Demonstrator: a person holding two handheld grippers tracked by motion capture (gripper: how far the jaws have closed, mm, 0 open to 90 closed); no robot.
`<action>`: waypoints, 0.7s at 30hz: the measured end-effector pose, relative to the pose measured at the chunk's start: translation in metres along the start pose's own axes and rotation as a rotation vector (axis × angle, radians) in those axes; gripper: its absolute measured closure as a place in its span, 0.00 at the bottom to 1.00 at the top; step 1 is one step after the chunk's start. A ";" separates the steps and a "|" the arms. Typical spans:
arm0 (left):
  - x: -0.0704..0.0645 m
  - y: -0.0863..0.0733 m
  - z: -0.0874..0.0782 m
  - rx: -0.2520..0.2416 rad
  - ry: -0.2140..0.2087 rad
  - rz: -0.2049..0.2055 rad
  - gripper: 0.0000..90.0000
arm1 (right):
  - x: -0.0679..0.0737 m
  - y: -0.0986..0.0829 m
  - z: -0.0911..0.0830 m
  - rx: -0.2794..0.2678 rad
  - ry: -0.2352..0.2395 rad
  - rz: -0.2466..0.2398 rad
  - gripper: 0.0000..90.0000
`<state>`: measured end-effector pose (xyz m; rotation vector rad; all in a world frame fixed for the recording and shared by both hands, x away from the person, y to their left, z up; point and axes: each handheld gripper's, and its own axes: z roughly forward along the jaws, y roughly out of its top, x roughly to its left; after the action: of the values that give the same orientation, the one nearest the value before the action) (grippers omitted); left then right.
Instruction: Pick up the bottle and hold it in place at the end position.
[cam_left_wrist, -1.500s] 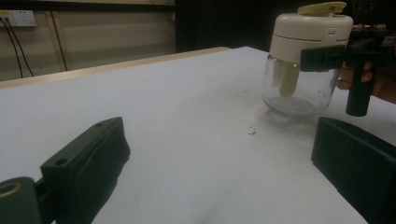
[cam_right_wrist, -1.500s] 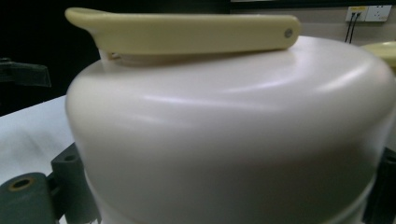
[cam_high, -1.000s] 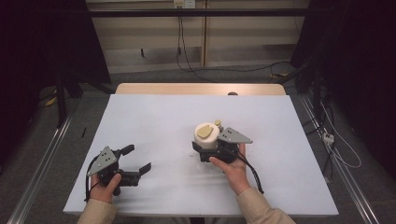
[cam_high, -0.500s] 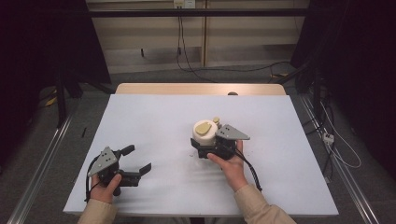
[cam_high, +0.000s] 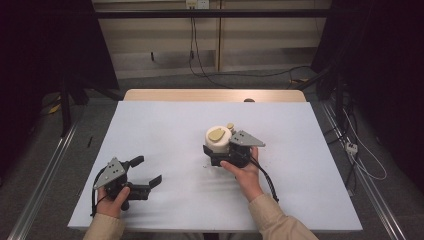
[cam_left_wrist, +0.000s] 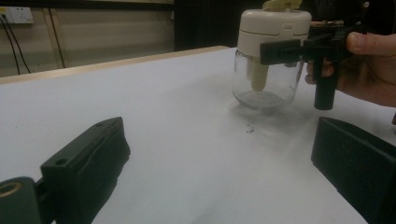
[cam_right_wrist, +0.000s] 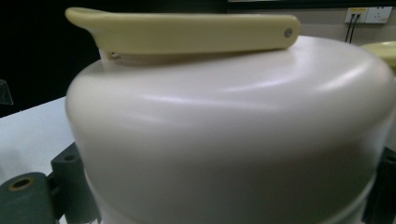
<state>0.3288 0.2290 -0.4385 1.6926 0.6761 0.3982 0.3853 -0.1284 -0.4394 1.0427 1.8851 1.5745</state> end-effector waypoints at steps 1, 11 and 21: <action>0.000 0.000 0.000 -0.002 0.002 -0.002 0.04 | 0.000 0.000 0.000 0.002 -0.002 -0.001 0.07; -0.001 0.000 0.000 -0.002 -0.005 0.005 0.04 | -0.004 -0.002 0.005 0.009 -0.010 0.010 0.07; 0.000 -0.001 -0.001 0.002 -0.004 0.004 0.04 | -0.004 0.001 0.012 0.003 -0.011 0.000 0.07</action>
<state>0.3281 0.2294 -0.4390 1.6965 0.6706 0.3971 0.3968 -0.1240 -0.4413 1.0505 1.8809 1.5637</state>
